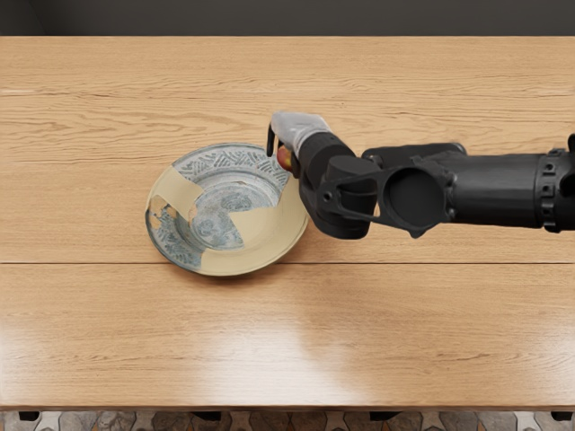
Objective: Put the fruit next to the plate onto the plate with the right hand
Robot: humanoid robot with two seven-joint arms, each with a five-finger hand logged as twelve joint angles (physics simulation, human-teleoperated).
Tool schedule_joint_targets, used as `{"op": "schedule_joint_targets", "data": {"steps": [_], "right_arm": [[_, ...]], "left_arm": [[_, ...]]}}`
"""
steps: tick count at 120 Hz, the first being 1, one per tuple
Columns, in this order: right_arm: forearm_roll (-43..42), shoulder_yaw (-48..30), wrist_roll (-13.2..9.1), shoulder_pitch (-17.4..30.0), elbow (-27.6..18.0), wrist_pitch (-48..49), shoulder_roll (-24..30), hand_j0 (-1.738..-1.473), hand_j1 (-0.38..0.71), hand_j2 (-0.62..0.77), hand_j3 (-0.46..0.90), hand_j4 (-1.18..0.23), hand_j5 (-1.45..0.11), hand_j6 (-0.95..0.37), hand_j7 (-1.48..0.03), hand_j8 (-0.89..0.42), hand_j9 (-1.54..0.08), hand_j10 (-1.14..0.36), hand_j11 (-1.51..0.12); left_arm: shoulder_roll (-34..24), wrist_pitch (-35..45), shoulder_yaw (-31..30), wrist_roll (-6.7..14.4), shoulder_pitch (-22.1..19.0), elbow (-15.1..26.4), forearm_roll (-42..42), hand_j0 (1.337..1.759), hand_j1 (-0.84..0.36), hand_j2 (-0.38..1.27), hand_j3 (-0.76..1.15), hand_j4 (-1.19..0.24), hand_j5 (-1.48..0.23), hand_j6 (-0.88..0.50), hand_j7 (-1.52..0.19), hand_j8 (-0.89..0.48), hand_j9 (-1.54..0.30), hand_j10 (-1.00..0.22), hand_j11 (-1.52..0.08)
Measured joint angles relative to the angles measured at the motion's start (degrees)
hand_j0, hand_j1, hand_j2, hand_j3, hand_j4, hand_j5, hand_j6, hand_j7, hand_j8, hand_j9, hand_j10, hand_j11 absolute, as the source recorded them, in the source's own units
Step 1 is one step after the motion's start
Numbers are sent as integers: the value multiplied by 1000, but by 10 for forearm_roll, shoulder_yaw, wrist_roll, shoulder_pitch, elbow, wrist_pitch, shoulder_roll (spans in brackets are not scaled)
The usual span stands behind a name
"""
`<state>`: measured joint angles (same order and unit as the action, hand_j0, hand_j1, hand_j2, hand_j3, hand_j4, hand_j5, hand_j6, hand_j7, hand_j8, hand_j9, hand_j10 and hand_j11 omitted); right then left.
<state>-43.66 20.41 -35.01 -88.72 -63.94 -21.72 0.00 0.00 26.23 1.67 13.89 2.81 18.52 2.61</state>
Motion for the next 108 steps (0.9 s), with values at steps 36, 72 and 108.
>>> {"op": "schedule_joint_targets", "data": {"steps": [36, 72, 108], "right_arm": [[-1, -4, 0, 27, 0, 0, 0, -1655, 165, 42, 0, -548, -750, -435, -729, -357, -761, -465, -765], [6, -71, 0, 47, 16, 11, 0, -1657, -215, 8, 0, -141, -191, -115, -186, -97, -193, -122, -194], [39, -382, 0, 109, 22, 242, 61, -1658, -302, 0, 0, -48, -63, -43, -61, -38, -63, -43, -63]], "left_arm": [[0, 0, 0, 0, 0, 0, 0, 1658, 349, 0, 0, 0, 0, 0, 0, 0, 0, 0, 0], [0, 0, 0, 0, 0, 0, 0, 1658, 349, 0, 0, 0, 0, 0, 0, 0, 0, 0, 0], [0, 0, 0, 0, 0, 0, 0, 1658, 349, 0, 0, 0, 0, 0, 0, 0, 0, 0, 0]]}}
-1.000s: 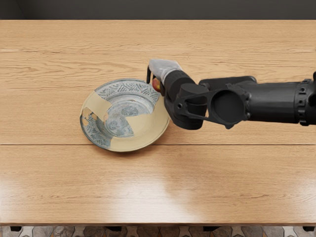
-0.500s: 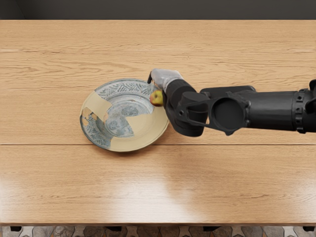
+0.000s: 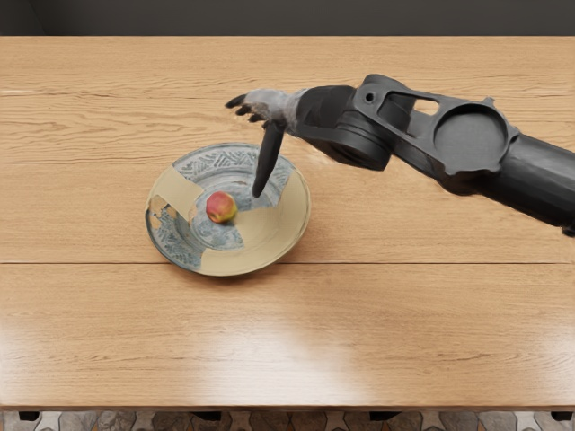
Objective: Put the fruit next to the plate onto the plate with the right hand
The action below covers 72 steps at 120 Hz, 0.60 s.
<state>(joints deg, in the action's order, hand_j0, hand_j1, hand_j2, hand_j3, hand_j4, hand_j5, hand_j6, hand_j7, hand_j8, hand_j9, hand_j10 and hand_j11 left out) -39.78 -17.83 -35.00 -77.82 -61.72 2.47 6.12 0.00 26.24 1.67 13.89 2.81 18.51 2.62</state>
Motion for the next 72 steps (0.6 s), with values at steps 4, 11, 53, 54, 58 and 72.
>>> {"op": "schedule_joint_targets", "data": {"steps": [4, 11, 53, 54, 58, 72], "right_arm": [[8, -20, 0, 3, -2, 24, 21, -1658, -305, -1, 0, -44, -57, -40, -56, -36, -57, -40, -57], [23, -63, 0, 17, -5, 75, 54, -1658, -311, -1, 0, -38, -49, -35, -48, -32, -49, -35, -49], [128, -225, 0, 152, -3, 307, 204, -1658, -324, -3, 0, -23, -29, -23, -28, -22, -29, -22, -29], [130, -226, 0, 155, -3, 308, 208, -1658, -324, -3, 0, -23, -29, -22, -28, -22, -29, -22, -29], [135, -229, 0, 166, -1, 313, 221, -1658, -325, -3, 0, -22, -28, -22, -28, -21, -28, -21, -28], [149, -234, 0, 190, 7, 321, 257, -1658, -326, -3, 0, -21, -26, -21, -26, -20, -26, -20, -26]], "left_arm": [[0, 0, 0, 0, 0, 0, 0, 1658, 349, 0, 0, 0, 0, 0, 0, 0, 0, 0, 0], [0, 0, 0, 0, 0, 0, 0, 1658, 349, 0, 0, 0, 0, 0, 0, 0, 0, 0, 0], [0, 0, 0, 0, 0, 0, 0, 1658, 349, 0, 0, 0, 0, 0, 0, 0, 0, 0, 0], [0, 0, 0, 0, 0, 0, 0, 1658, 349, 0, 0, 0, 0, 0, 0, 0, 0, 0, 0], [0, 0, 0, 0, 0, 0, 0, 1658, 349, 0, 0, 0, 0, 0, 0, 0, 0, 0, 0], [0, 0, 0, 0, 5, 0, 0, 1658, 349, 0, 0, 0, 0, 0, 0, 0, 0, 0, 0]]}}
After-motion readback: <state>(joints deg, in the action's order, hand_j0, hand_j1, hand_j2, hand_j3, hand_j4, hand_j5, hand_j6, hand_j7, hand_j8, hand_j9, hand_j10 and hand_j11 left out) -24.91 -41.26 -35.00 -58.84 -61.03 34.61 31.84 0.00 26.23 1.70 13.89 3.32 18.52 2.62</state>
